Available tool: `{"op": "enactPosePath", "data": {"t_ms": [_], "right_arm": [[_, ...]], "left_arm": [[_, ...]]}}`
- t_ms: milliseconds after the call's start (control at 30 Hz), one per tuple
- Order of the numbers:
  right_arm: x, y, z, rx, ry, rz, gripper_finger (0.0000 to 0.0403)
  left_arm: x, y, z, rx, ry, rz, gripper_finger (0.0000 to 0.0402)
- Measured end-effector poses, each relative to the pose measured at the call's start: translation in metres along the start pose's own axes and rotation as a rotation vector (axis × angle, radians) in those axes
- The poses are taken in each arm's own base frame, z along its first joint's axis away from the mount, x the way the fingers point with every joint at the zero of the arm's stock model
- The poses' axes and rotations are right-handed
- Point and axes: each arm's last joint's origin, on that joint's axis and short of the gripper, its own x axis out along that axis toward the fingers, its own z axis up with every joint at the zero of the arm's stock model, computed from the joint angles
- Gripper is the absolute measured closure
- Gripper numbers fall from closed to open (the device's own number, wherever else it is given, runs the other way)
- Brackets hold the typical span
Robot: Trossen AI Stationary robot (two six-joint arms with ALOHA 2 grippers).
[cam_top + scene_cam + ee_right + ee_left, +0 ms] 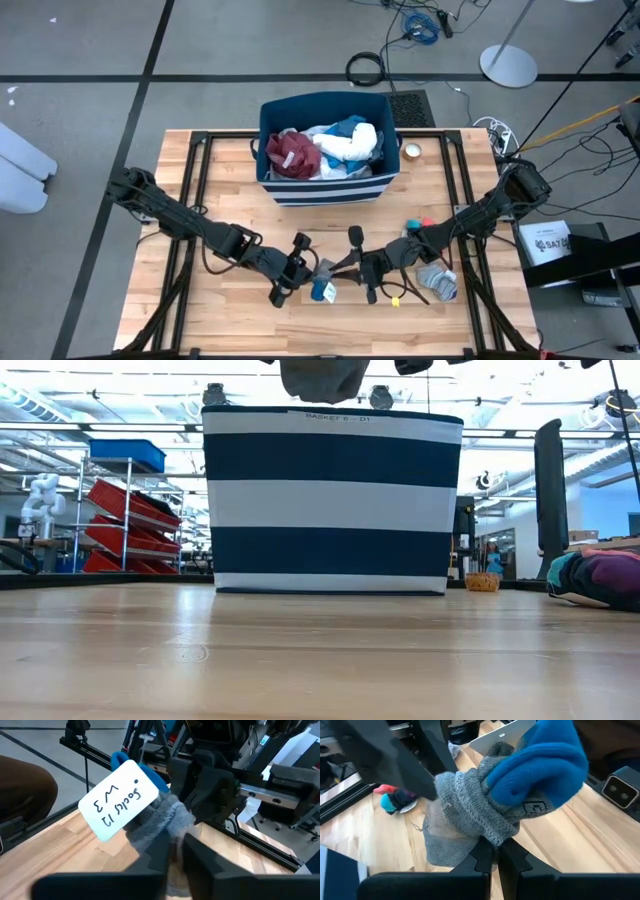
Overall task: Sort clothes
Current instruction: Put the blue sock into the blue bin
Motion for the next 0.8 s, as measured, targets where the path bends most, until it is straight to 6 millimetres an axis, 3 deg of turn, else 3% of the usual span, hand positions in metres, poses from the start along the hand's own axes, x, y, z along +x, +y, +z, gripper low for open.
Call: {"op": "enactPosePath", "data": {"t_ms": [100,233,433,600,800], "right_arm": [[0.0,0.001,0.0,-0.002,0.003,0.002,0.0395],[0.0,0.0,0.0,0.019,-0.003,0.0,0.0398],[-0.001,0.002,0.001,0.029,-0.001,-0.007,0.0401],[-0.01,0.003,0.011,-0.022,0.017,-0.135,0.0402],[-0.033,-0.02,0.034,0.032,0.001,-0.387,0.0403]], "left_arm": [[0.0,0.001,0.0,0.0,0.011,0.041,0.0382],[0.0,0.003,0.0,-0.002,0.026,0.115,0.0355],[-0.003,0.004,-0.003,-0.051,0.072,0.181,0.0281],[-0.026,0.006,-0.008,-0.109,0.171,0.196,0.0243],[-0.061,0.011,-0.011,-0.279,0.219,0.2,0.0238]]}}
